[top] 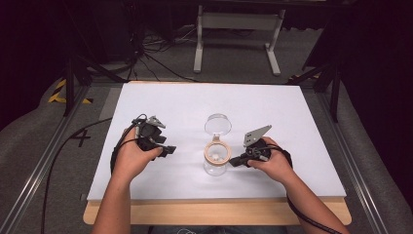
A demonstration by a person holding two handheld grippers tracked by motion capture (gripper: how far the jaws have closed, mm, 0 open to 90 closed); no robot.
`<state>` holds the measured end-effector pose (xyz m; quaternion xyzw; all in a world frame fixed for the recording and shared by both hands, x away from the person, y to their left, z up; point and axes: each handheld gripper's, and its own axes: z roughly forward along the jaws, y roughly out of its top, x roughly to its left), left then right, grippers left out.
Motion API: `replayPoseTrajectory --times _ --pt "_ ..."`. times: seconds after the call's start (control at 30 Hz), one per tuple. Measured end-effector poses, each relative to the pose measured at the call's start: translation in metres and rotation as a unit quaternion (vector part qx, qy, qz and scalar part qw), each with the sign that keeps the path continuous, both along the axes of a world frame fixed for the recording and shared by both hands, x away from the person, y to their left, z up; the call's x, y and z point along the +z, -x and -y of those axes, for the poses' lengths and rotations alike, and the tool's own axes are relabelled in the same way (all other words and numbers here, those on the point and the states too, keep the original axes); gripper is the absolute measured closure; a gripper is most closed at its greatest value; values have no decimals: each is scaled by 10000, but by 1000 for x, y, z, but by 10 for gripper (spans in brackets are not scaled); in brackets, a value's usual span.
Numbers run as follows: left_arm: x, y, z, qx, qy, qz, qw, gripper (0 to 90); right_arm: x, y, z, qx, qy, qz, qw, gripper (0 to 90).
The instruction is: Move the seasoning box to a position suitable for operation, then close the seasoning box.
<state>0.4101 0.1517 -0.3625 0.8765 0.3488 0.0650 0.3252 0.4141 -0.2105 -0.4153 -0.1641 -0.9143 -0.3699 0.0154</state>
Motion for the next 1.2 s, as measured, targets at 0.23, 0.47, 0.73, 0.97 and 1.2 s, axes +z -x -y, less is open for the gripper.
replayPoseTrajectory --times 0.23,0.47,0.73,0.97,1.2 --pt "-1 -2 2 -111 48 -62 9999 502 -1 4 -4 36 -11 35 10000 900" --pt "2 -7 4 -125 398 6 9991 668 9 7 6 -212 -121 164 9996 900" --pt "5 -11 15 -205 892 114 9957 898 34 21 17 -591 -566 384 9959 900" --pt "7 -18 20 -183 1115 232 9933 897 40 26 14 -643 -722 400 9945 900" --pt "10 -28 39 -312 1166 338 9921 880 48 29 2 -645 -986 401 9922 900"
